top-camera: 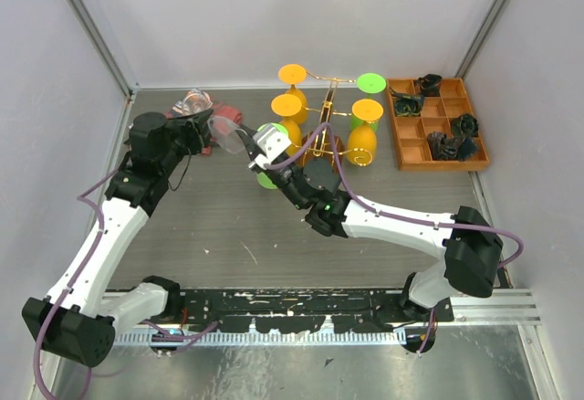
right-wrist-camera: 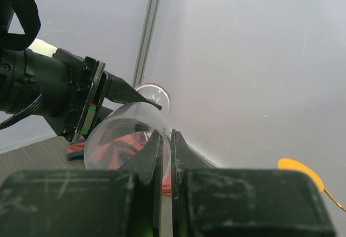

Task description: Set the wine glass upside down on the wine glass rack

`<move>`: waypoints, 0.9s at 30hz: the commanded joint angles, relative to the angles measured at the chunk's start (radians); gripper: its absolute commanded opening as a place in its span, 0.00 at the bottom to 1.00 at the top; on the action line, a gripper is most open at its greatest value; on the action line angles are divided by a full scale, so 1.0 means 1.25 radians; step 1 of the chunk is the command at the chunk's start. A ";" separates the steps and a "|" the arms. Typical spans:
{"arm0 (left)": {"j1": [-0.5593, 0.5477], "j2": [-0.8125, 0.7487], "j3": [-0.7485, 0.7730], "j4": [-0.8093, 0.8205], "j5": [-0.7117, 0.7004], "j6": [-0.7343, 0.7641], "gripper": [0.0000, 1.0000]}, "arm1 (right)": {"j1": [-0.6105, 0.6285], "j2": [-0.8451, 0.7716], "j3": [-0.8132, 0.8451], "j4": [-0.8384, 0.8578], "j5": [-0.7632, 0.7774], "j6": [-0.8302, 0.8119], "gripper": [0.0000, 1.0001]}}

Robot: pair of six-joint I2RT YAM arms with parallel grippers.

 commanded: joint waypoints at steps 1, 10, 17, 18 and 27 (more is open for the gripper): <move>0.003 0.003 0.004 0.050 -0.010 0.010 0.13 | 0.004 -0.017 0.047 0.040 -0.006 0.000 0.01; 0.003 0.058 0.056 0.102 -0.024 0.093 0.00 | 0.003 -0.042 0.025 0.017 0.015 -0.016 0.02; 0.002 0.095 0.097 0.126 -0.015 0.133 0.00 | 0.000 -0.058 0.017 0.013 0.033 -0.029 0.05; 0.002 0.096 0.102 0.133 -0.019 0.141 0.00 | -0.001 -0.060 0.015 0.012 0.037 -0.030 0.06; 0.002 0.102 0.118 0.170 -0.026 0.167 0.00 | -0.009 -0.069 0.004 0.013 0.033 -0.030 0.03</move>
